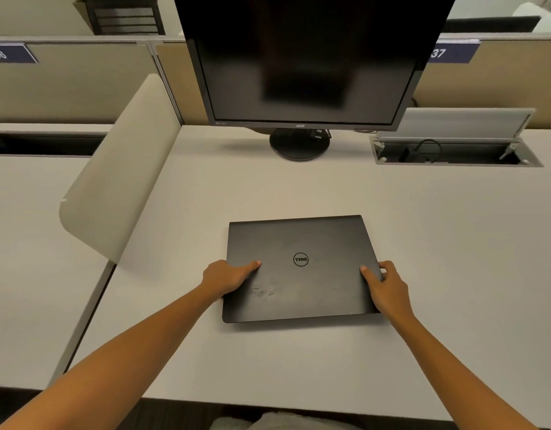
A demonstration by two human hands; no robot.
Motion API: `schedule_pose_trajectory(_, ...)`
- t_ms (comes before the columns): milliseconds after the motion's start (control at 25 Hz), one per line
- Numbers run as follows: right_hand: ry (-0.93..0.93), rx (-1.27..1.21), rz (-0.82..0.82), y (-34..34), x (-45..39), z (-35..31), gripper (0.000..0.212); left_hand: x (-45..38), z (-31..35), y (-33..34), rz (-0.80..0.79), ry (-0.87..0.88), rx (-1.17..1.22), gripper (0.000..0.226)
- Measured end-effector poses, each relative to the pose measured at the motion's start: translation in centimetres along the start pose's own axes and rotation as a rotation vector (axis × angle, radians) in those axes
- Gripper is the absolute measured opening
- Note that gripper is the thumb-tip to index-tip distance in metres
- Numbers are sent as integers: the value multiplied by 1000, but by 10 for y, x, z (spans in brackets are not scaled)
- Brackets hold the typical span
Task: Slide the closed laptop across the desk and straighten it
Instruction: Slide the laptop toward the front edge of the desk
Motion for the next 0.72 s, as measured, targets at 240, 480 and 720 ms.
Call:
schedule_pose_trajectory(240,-85,371,33,-13,-6,-10,53,2,1,-6,36,68,-163,84)
schedule_pose_trajectory(480,-93,514,51,-17,-12,-22,55,-5,-1,-3,10,94,-218,89)
schedule_pose_trajectory(720,-128,225,-30,-13,-31,-22,51,-20,-11,-7,165,200,-174,79)
Point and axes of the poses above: each hand's wrist, its own x-axis away from the middle knuckle, its own y-axis out of the palm, z = x × y, the point moved 1 cm from there along -x, towards the middle knuckle, and after that the axes turned 4 degrees about z, right-handed, at the moved point
